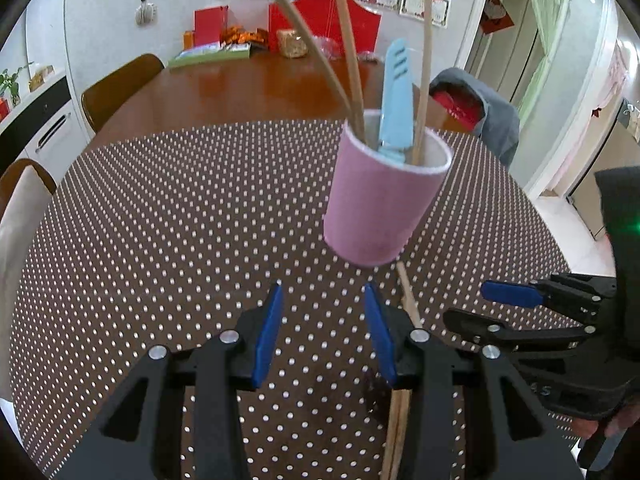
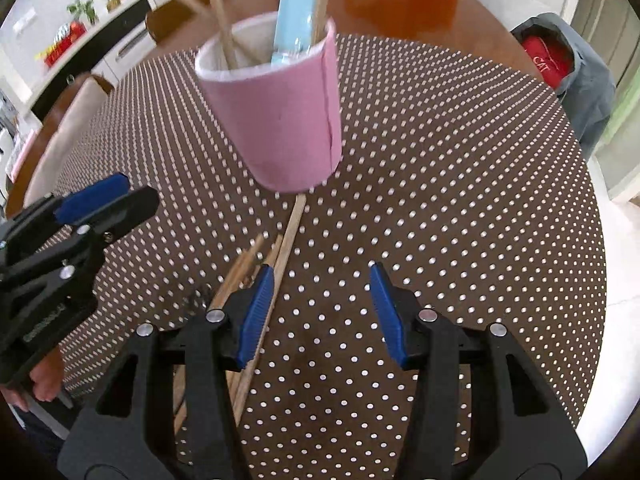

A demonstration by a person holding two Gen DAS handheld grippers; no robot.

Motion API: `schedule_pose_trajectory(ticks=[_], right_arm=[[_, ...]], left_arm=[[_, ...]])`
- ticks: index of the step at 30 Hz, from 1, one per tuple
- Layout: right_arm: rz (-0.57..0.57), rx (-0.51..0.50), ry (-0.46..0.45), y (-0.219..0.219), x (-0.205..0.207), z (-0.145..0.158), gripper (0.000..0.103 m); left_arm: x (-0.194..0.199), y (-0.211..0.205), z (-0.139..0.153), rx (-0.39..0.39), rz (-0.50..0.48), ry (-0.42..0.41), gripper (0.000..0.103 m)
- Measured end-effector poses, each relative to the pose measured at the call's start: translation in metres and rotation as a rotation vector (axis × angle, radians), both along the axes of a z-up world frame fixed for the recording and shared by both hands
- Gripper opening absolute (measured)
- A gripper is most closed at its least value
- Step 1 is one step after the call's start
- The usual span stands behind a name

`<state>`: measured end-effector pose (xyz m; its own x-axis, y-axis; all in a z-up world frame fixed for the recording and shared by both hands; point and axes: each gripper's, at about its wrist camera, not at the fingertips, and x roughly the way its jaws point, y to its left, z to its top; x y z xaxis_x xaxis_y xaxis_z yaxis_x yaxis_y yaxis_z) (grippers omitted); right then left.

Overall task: Organize utensils
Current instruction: 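Move the right tool back to the pile and grasp a chopstick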

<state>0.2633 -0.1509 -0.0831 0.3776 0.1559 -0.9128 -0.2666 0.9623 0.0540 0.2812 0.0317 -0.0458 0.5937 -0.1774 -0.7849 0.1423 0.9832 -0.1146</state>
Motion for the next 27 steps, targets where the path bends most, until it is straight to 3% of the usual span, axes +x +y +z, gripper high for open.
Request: schedule_pose_trajectory(ticks=[16, 19, 20, 21, 27], right_arm=[[0.038, -0.090, 0.015, 0.036, 0.006, -0.029, 0.049], [0.048, -0.078, 0.013, 0.042, 0.004, -0.026, 0.033], [0.049, -0.073, 0.012, 0.042, 0.003, -0.025, 0.017], [0.044, -0.059, 0.017, 0.040, 0.004, -0.024, 0.011], [0.002, 0.127, 0.087, 0.008, 0.015, -0.021, 0.006]], left_arm=[[-0.001, 0.007, -0.027, -0.004, 0.001, 0.056, 0.043], [0.000, 0.007, -0.029, -0.002, -0.007, 0.062, 0.044], [0.000, 0.007, -0.030, -0.004, -0.011, 0.067, 0.044], [0.001, 0.006, -0.030, -0.008, -0.018, 0.073, 0.045], [0.000, -0.008, -0.033, -0.030, -0.116, 0.101, 0.052]])
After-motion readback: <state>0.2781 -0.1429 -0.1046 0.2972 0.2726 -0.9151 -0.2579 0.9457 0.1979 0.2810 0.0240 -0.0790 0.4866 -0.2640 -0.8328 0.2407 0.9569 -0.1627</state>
